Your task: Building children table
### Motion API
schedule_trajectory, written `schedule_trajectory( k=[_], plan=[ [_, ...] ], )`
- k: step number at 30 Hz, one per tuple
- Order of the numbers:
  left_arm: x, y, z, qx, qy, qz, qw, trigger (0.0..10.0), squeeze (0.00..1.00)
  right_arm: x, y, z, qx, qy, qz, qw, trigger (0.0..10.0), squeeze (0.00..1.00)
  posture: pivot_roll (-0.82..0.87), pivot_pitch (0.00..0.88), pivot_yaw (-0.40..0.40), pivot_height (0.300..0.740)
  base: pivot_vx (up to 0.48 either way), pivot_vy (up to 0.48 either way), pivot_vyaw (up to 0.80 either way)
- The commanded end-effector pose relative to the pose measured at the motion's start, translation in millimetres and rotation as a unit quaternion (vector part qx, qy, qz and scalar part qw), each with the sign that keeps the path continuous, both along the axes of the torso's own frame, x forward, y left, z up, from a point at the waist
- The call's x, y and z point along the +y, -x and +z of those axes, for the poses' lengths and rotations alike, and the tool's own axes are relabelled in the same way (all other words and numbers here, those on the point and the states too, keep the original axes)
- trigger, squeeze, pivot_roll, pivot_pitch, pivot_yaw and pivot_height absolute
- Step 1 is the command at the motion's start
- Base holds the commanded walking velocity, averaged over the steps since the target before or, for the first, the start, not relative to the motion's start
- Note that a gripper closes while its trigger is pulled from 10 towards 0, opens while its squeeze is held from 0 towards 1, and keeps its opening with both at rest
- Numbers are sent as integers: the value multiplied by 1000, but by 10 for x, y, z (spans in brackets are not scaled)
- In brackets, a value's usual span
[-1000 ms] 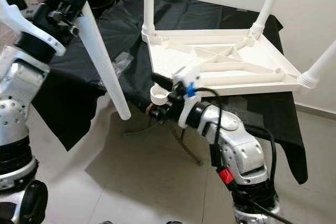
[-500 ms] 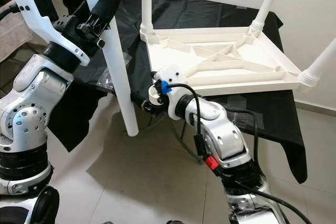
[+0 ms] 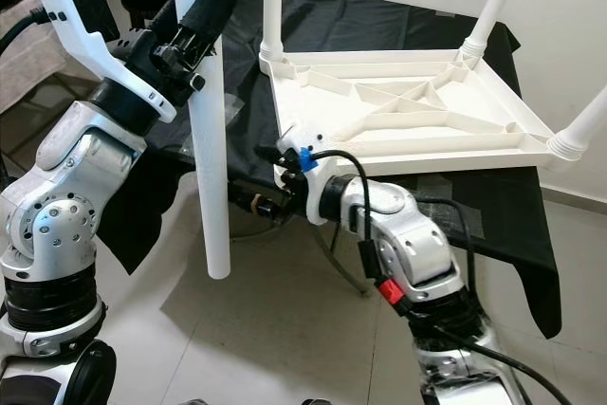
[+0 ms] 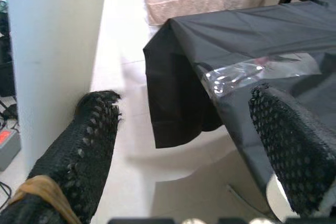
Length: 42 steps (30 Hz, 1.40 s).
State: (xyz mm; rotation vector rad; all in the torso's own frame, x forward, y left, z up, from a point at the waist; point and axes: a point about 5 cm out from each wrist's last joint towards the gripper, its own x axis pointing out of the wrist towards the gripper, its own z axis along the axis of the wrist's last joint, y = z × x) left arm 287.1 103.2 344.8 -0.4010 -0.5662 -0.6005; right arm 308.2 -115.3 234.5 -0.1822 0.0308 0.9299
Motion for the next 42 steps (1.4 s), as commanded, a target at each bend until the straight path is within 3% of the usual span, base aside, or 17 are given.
schedule_trajectory(
  k=[1, 10, 12, 13, 15, 16, 18, 19, 20, 21, 24, 30, 32, 34, 38, 42],
  plan=[
    [-17, 46, 1, -7, 3, -11, 1000, 10000, 0, -143, -62, -22, 4, 9, -44, 999, 10000, 0, 4, 158, -26, 740, 0, 0, 0],
    [82, 21, 28, -15, 0, 15, 1000, 10000, 0, -406, -66, -39, 18, 19, -69, 997, 10000, 0, 5, 162, -26, 740, 0, 0, 0],
    [136, 10, 42, -17, 2, 24, 1000, 10000, 0, -486, 16, -29, 27, 22, -40, 999, 10000, 0, 4, 164, -25, 740, 0, 0, 0],
    [176, 1, 53, -19, 5, 29, 999, 0, 0, -516, 112, -17, 38, 20, -2, 999, 10000, 0, 2, 165, -25, 740, 0, 0, 0],
    [176, 1, 53, -19, 5, 29, 999, 0, 0, -516, 112, -17, 38, 20, -2, 999, 10000, 0, 2, 165, -25, 740, 0, 0, 0],
    [202, -3, 66, -21, 12, 31, 999, 0, 0, -487, 271, 13, 55, 2, 67, 996, 10000, 0, -1, 164, -24, 740, 0, 0, 0],
    [202, -3, 66, -21, 12, 31, 999, 0, 0, -487, 271, 13, 55, 2, 67, 996, 10000, 0, -1, 164, -24, 740, 0, 0, 0],
    [207, -3, 81, -23, 19, 30, 999, 3765, 0, -447, 395, 36, 66, -12, 122, 990, 10000, 0, 1, 164, -25, 740, 0, 0, 0],
    [207, -3, 81, -23, 19, 30, 999, 3765, 0, -447, 395, 36, 66, -12, 122, 990, 10000, 0, 1, 164, -25, 740, 0, 0, 0],
    [185, 8, 94, -25, 26, 22, 999, 10000, 0, -396, 412, 58, 66, -34, 139, 987, 10000, 0, 2, 164, -24, 740, 0, 0, 0],
    [164, 20, 101, -27, 31, 14, 999, 10000, 0, -354, 396, 73, 67, -55, 143, 986, 10000, 0, 2, 163, -25, 740, 0, 0, 0],
    [84, 68, 110, -35, 39, -18, 998, 10000, 0, -122, 260, 52, 74, -116, 133, 982, 10000, 0, 6, 164, -27, 740, 0, 0, 0],
    [84, 68, 110, -35, 39, -18, 998, 10000, 0, -122, 260, 52, 74, -116, 133, 982, 10000, 0, 6, 164, -27, 740, 0, 0, 0],
    [58, 86, 115, -38, 39, -28, 998, 10000, 0, 9, 182, -10, 85, -126, 116, 981, 10000, 0, 12, 162, -27, 740, 0, 0, 0],
    [36, 102, 117, -40, 38, -35, 998, 10000, 0, 87, 144, -43, 94, -128, 105, 982, 10000, 0, 12, 161, -29, 740, 0, 0, 0],
    [6, 122, 117, -42, 39, -42, 997, 10000, 0, 194, 229, -60, 103, -121, 147, 976, 10000, 0, 12, 160, -30, 740, 0, 0, 0]
  ],
)
